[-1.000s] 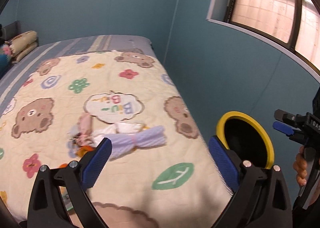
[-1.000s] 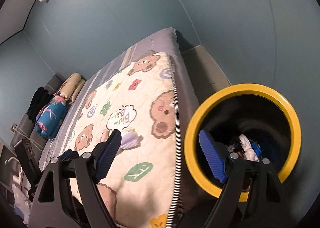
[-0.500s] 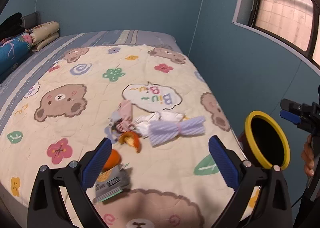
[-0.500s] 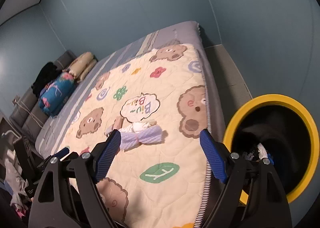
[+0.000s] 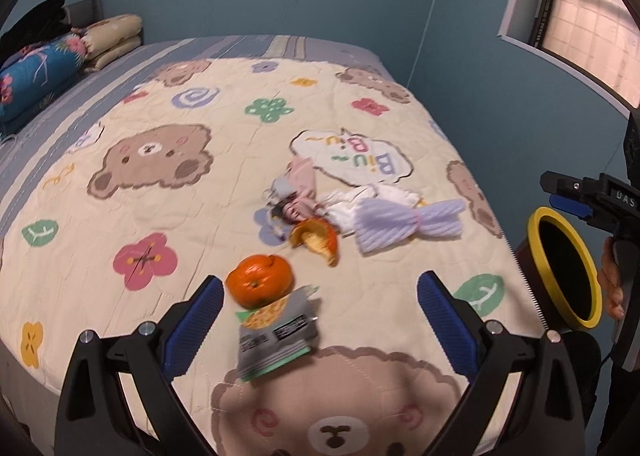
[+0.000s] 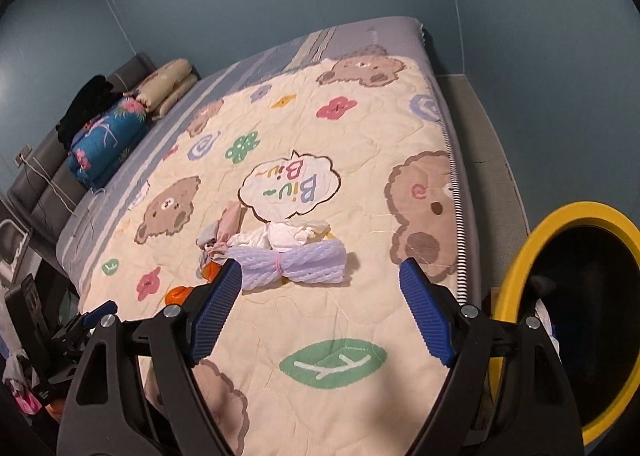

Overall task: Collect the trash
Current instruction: 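Grasp the grey-green snack bag with the left tool while the right tool grasps another foam sleeve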

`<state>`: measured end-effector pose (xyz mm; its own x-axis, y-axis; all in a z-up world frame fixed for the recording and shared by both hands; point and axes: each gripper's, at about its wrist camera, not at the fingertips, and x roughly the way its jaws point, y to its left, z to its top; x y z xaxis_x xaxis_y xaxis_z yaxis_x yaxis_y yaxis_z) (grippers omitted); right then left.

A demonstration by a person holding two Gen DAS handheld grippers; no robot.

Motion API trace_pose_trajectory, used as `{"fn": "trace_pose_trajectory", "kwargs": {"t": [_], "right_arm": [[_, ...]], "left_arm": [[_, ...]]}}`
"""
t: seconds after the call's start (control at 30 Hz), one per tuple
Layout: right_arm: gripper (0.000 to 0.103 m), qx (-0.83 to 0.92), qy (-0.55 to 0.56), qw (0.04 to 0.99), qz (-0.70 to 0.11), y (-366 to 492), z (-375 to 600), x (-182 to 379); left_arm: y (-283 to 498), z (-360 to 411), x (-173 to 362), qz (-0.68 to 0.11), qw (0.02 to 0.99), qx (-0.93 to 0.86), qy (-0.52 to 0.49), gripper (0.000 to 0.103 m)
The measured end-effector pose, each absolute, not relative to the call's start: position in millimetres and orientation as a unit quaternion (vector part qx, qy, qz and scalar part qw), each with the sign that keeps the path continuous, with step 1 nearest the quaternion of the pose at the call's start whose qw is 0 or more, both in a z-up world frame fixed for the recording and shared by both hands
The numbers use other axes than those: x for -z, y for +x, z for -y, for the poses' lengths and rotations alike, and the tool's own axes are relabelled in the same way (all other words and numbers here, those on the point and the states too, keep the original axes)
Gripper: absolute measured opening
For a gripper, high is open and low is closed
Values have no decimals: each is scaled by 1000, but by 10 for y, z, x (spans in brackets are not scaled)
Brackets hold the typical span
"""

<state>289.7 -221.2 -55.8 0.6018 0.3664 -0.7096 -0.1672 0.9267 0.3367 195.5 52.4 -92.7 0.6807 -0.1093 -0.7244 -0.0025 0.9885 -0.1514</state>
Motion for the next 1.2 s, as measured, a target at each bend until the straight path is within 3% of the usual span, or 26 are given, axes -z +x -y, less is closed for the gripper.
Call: {"fn": "trace_pose_trajectory", "kwargs": {"t": [1.03,1.1,1.2], "right_arm": [[77,-122,8,852,-509,3752,1535,1685],[77,-127,4,850,-511,3745,1503,1713],[74,-134,-6,849,-512,3717,1454,1732]], "left_arm": [[2193,-832,1646,-460,882,-5,-99,93],[2205,-843,1673,-463,880,-4,-102,88],[2225,-839,1715,-470,877,-1,-103,71]]}}
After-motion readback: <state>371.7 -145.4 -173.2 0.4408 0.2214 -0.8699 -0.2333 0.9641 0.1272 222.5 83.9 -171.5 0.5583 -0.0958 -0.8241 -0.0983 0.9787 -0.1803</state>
